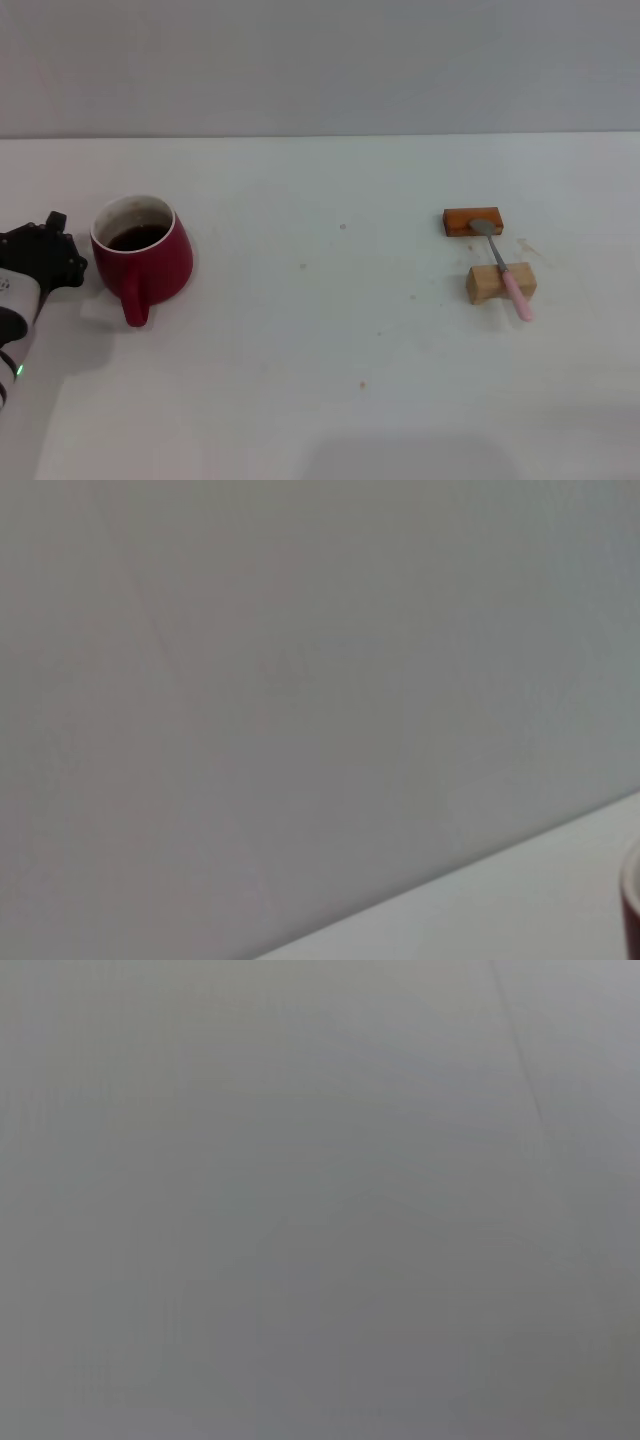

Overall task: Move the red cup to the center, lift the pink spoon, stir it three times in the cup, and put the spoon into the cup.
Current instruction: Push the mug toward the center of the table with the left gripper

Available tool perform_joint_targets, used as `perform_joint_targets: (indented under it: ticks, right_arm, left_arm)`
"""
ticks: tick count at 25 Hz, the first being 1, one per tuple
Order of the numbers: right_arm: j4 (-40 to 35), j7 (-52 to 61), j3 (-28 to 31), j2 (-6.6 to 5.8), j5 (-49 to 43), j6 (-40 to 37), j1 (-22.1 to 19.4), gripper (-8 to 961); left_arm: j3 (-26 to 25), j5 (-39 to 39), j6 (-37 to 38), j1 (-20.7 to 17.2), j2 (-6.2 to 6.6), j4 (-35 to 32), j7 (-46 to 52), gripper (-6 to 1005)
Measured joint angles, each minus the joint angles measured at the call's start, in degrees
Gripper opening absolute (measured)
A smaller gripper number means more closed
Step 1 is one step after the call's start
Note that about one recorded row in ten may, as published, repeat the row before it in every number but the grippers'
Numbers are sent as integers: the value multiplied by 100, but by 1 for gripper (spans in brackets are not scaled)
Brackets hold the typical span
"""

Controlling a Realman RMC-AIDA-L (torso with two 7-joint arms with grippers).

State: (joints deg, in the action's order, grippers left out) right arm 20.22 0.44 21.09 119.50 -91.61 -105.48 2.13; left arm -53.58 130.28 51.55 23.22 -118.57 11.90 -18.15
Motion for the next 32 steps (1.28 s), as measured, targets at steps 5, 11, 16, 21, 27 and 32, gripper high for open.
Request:
perform_joint_targets:
  ticks: [5,11,16,21,27,32]
  right_arm:
    - [0,0,0,3,-18,-3,-43,557]
    - [0,0,0,3,-23,-7,-56,557]
    - [0,0,0,3,-25,-11,-56,558]
    - [0,0,-3,3,-24,-15,-55,560]
    - [0,0,-9,3,-25,-17,-55,561]
    - [0,0,-9,3,-25,-17,-55,558]
  left_arm:
    - [159,-1,-78,73,5,-4,-70,5]
    - [475,-2,-120,175,18,-32,-86,9]
    - [750,-3,-149,257,16,-39,-86,12]
    - [1155,-2,-149,390,9,-11,-85,15]
    - [1362,-2,-148,476,-4,21,-85,19]
    - [1622,-3,-112,548,-13,80,-35,23]
